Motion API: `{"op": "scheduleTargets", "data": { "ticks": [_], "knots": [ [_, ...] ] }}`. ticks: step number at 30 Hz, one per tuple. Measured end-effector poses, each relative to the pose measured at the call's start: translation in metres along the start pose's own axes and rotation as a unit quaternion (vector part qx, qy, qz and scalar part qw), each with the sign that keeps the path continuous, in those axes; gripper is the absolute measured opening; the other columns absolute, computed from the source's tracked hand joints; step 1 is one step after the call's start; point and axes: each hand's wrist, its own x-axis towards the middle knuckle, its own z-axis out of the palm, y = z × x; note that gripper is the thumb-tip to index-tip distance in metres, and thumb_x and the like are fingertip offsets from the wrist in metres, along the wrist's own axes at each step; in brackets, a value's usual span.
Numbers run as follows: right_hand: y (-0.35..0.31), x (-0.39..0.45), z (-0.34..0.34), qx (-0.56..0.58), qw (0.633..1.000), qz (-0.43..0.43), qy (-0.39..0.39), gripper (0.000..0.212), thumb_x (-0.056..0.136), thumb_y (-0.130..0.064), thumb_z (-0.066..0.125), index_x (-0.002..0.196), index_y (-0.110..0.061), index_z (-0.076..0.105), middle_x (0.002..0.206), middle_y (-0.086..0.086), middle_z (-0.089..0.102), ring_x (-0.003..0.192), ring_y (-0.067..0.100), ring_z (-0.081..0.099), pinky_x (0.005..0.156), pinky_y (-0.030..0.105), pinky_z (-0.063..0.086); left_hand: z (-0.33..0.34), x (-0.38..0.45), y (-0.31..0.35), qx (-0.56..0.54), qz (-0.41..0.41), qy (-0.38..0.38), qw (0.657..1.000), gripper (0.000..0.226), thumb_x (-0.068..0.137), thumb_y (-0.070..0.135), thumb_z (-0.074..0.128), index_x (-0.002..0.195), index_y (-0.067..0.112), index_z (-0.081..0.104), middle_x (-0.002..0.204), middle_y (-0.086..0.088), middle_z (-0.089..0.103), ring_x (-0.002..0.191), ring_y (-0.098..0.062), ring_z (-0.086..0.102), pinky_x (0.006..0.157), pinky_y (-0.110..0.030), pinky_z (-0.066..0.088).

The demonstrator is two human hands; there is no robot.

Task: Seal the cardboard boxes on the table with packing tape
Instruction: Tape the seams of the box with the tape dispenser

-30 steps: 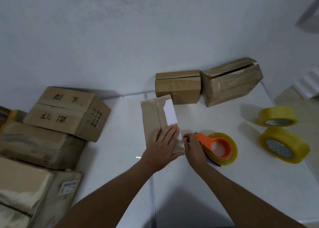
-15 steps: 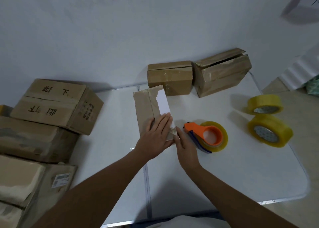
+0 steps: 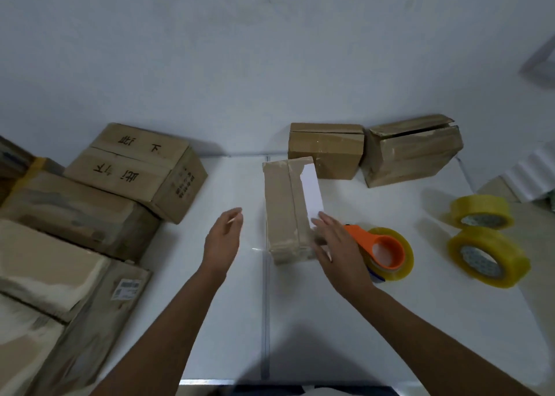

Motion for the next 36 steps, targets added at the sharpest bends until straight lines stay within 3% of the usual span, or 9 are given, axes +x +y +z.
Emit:
{"op": "scheduleTargets", "data": {
  "ticks": [2,4,6,9,14,19,26,29,36],
  "knots": [
    [-0.011,0.008,0.006,-0.079,0.992,-0.073,-0.060,0.053,0.102,-0.030,0.048,0.151,-0.022,0.032,0.161,-0.004,0.023,0.149,0.014,0.014,0.120,0.034,0.013,-0.005,-0.006,-0.026,-0.145,-0.161,-0.024,0.976,0.027,0.102,0.033,0.052,0.123,0.018,0.061,0.125,0.000,0.064,0.122,-0.019,0.059,0.099,-0.031,0.043],
    [-0.021,0.017,0.014,-0.143,0.977,-0.120,-0.101,0.056,0.101,-0.039,0.045,0.152,-0.025,0.028,0.162,-0.005,0.018,0.150,0.018,0.008,0.121,0.038,0.007,0.000,-0.015,-0.045,-0.248,-0.254,-0.067,0.933,0.034,0.102,0.034,0.052,0.124,0.010,0.062,0.125,-0.005,0.066,0.117,-0.021,0.060,0.103,-0.036,0.043],
    [-0.030,0.026,0.021,-0.203,0.959,-0.140,-0.139,0.059,0.100,-0.051,0.033,0.154,-0.030,0.020,0.164,-0.007,0.008,0.151,0.022,0.001,0.121,0.043,0.002,0.007,-0.025,-0.052,-0.338,-0.303,-0.087,0.887,0.039,0.102,0.039,0.050,0.122,0.009,0.064,0.123,-0.005,0.067,0.115,-0.019,0.061,0.103,-0.036,0.043],
    [-0.032,0.033,0.031,-0.268,0.940,-0.151,-0.149,0.067,0.094,-0.061,0.007,0.156,-0.036,0.011,0.164,-0.008,-0.002,0.151,0.025,-0.005,0.122,0.050,0.003,0.015,-0.033,-0.051,-0.405,-0.294,-0.085,0.861,0.039,0.100,0.044,0.051,0.115,0.012,0.068,0.114,-0.001,0.072,0.111,-0.015,0.064,0.099,-0.033,0.046],
    [-0.026,0.035,0.041,-0.332,0.922,-0.142,-0.142,0.063,0.096,-0.056,0.000,0.155,-0.035,0.004,0.164,-0.006,-0.004,0.151,0.028,-0.002,0.121,0.053,0.006,0.022,-0.036,-0.050,-0.405,-0.234,-0.082,0.880,0.014,0.094,0.024,0.065,0.100,0.013,0.072,0.092,-0.001,0.071,0.096,-0.015,0.065,0.096,-0.030,0.050],
    [-0.030,0.038,0.043,-0.338,0.922,-0.126,-0.138,0.063,0.096,-0.054,0.006,0.156,-0.034,0.008,0.165,-0.005,0.000,0.151,0.028,0.003,0.120,0.054,0.009,0.022,-0.036,-0.051,-0.388,-0.196,-0.071,0.898,0.016,0.094,0.022,0.067,0.105,0.011,0.070,0.092,0.000,0.071,0.090,-0.012,0.065,0.092,-0.029,0.052],
    [-0.015,0.047,0.035,-0.332,0.926,-0.140,-0.110,0.070,0.094,-0.062,0.037,0.154,-0.036,0.012,0.164,-0.004,0.007,0.151,0.031,0.001,0.119,0.057,0.011,0.022,-0.028,-0.047,-0.333,-0.177,-0.046,0.925,0.011,0.094,0.022,0.067,0.102,0.014,0.070,0.092,0.003,0.069,0.080,-0.011,0.063,0.077,-0.024,0.050],
    [-0.007,0.049,0.032,-0.339,0.927,-0.118,-0.110,0.077,0.091,-0.070,0.031,0.156,-0.036,0.006,0.165,-0.006,0.001,0.151,0.031,-0.001,0.119,0.057,0.010,0.025,-0.025,-0.046,-0.329,-0.168,-0.038,0.929,0.007,0.095,0.016,0.066,0.098,0.010,0.068,0.089,-0.005,0.064,0.070,-0.014,0.058,0.071,-0.024,0.052],
    [-0.003,0.049,0.037,-0.348,0.922,-0.123,-0.113,0.075,0.092,-0.074,0.016,0.156,-0.036,0.001,0.165,-0.006,-0.003,0.151,0.029,-0.002,0.118,0.057,0.007,0.045,-0.018,-0.039,-0.294,-0.129,0.012,0.947,0.007,0.097,0.013,0.061,0.092,0.011,0.066,0.076,0.003,0.065,0.075,-0.012,0.060,0.087,-0.029,0.054]
  ]
}}
